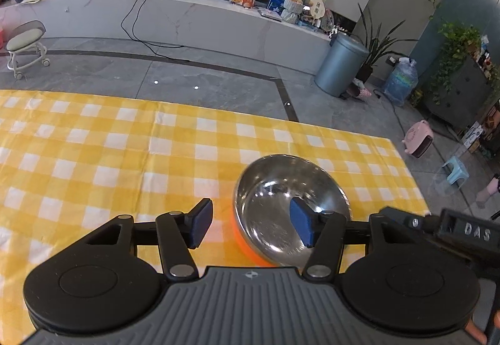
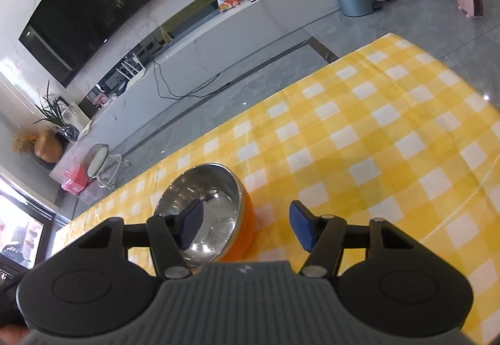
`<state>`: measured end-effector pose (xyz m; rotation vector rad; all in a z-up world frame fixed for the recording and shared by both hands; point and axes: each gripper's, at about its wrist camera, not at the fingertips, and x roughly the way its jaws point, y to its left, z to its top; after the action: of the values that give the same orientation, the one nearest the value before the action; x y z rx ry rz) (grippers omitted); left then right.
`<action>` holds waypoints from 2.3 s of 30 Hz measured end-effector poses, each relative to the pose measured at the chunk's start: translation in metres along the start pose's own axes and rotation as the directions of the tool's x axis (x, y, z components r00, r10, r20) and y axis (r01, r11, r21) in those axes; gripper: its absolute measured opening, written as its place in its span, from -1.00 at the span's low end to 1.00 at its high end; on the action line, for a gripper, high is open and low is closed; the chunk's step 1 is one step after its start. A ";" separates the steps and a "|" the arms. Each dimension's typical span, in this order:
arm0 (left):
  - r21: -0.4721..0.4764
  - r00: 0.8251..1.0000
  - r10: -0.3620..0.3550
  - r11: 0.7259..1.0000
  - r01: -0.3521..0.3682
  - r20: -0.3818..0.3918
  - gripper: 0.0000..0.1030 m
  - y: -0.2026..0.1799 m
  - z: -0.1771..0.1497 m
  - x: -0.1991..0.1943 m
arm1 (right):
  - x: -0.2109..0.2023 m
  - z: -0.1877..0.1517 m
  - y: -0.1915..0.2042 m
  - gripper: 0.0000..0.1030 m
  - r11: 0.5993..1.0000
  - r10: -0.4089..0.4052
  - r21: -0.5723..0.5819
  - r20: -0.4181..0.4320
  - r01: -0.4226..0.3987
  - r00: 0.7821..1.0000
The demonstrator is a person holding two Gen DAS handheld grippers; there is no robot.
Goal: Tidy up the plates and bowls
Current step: 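Move the left tool to the orange steel bowl and grip its rim, then lift the orange bowl and carry it over the blue bowl with the left tool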
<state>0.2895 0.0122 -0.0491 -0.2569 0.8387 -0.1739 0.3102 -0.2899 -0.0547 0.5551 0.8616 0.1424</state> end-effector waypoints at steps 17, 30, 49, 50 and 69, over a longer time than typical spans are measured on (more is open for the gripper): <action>0.071 0.994 0.053 0.996 -0.047 -0.095 -0.54 0.002 0.000 0.048 | 0.043 -0.022 0.002 -0.30 1.000 -0.002 -0.012 -0.092 0.001 0.996; 0.131 0.994 0.098 0.987 -0.090 -0.054 -0.78 -0.017 -0.002 0.034 | 0.042 -0.026 0.000 -0.66 0.999 0.025 0.027 -0.110 -0.022 0.994; 0.088 0.992 0.123 0.989 -0.122 0.005 -0.80 -0.027 -0.013 -0.059 | -0.037 -0.038 0.036 -0.75 0.993 0.101 -0.045 -0.100 -0.106 0.990; 0.083 0.993 0.120 0.989 -0.120 0.005 -0.80 -0.028 -0.016 -0.064 | -0.042 -0.040 0.036 -0.75 0.993 0.101 -0.048 -0.100 -0.106 0.990; -0.013 0.997 0.039 0.999 -0.039 0.062 -0.79 -0.028 -0.056 -0.154 | -0.147 -0.089 0.055 -0.81 0.987 0.094 -0.124 -0.066 -0.102 0.993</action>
<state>0.1451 0.0158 0.0326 -0.2553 0.7827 -0.1240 0.1528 -0.2566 0.0274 0.4756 0.8777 0.3032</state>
